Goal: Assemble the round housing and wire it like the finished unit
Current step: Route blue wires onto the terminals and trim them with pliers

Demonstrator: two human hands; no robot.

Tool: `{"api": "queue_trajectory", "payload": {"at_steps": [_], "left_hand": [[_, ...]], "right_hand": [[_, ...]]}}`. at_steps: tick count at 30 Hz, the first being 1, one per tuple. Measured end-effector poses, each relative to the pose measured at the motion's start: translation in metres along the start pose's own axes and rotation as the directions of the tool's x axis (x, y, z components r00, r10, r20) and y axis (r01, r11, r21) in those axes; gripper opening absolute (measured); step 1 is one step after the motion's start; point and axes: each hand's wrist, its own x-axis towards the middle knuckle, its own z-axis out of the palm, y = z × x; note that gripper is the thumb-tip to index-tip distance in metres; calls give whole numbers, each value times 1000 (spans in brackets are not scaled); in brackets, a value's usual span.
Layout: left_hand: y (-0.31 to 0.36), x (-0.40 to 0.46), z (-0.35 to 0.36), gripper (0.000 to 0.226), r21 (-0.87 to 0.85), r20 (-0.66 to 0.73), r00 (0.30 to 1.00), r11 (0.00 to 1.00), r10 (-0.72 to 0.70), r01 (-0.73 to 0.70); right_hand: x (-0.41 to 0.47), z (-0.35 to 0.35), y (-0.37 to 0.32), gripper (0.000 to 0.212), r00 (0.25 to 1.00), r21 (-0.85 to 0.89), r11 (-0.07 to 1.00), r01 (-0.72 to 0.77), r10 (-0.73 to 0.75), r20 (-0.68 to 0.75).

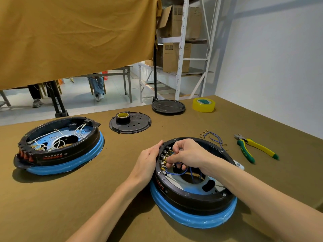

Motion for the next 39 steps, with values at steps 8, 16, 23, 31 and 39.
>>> {"api": "queue_trajectory", "payload": {"at_steps": [8,16,23,31,39], "left_hand": [[-5,-9,1,76,14,26,999,999,47,-47],[-12,-8,4,73,11,-88,986,990,143,-142],[-15,-6,3,67,2,-83,985,989,148,-148],[-14,-8,3,73,44,-39,990,990,138,-137],[-11,-10,3,72,62,-12,992,990,127,-126]], "right_hand": [[7,1,1,32,1000,-22,1000,9,-9,1],[-10,3,9,12,970,-372,914,164,-218,-106],[-12,11,5,12,918,-634,748,198,-368,-147],[-8,14,7,9,913,-548,793,266,-390,-121],[-8,14,9,11,913,-531,798,285,-395,-103]]}}
